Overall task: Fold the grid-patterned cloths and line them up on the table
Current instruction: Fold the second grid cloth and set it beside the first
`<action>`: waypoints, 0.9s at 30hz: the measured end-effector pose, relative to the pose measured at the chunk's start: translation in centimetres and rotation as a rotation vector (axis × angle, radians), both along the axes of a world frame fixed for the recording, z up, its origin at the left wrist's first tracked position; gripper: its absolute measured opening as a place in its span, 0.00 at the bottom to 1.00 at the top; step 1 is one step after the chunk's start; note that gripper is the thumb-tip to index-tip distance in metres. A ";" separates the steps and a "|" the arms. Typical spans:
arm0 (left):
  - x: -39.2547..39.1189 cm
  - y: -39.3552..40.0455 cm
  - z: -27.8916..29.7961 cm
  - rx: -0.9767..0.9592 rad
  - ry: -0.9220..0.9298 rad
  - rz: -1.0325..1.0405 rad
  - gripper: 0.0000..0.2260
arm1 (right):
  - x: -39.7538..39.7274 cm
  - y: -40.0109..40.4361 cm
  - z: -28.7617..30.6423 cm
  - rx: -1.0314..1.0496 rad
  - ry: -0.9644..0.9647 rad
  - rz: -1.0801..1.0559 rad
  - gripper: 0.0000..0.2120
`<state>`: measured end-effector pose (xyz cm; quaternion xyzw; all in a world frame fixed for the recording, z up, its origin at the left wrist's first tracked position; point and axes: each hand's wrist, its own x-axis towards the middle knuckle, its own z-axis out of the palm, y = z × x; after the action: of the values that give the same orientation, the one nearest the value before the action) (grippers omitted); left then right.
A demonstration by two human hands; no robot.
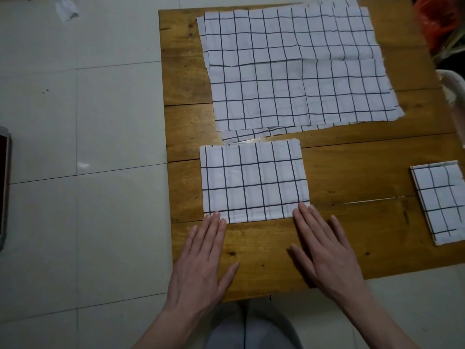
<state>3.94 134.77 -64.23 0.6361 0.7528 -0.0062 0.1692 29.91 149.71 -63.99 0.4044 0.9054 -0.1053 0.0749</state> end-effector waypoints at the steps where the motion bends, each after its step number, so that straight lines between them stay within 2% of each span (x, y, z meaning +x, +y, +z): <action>1: 0.1 0.0 0.0 -0.001 0.000 0.005 0.36 | 0.2 0.2 0.1 0.001 -0.007 0.010 0.33; 8: 1.0 0.4 0.3 -0.011 -0.007 0.056 0.35 | -1.0 -0.1 1.1 -0.009 0.070 -0.057 0.30; 13: 2.9 2.1 1.2 0.036 -0.029 0.095 0.33 | -3.6 0.3 2.2 0.047 0.278 -0.430 0.25; 19: 5.4 4.7 0.8 0.030 -0.041 -0.040 0.34 | -6.8 2.2 3.3 -0.023 0.107 -0.739 0.33; 27: 5.9 5.0 0.1 -0.015 -0.001 -0.038 0.33 | -8.3 3.7 4.3 -0.163 0.095 -0.827 0.25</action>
<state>9.87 139.79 -64.13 0.6490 0.7404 -0.0146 0.1740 21.63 153.44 -59.67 0.7211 0.6580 -0.2164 0.0163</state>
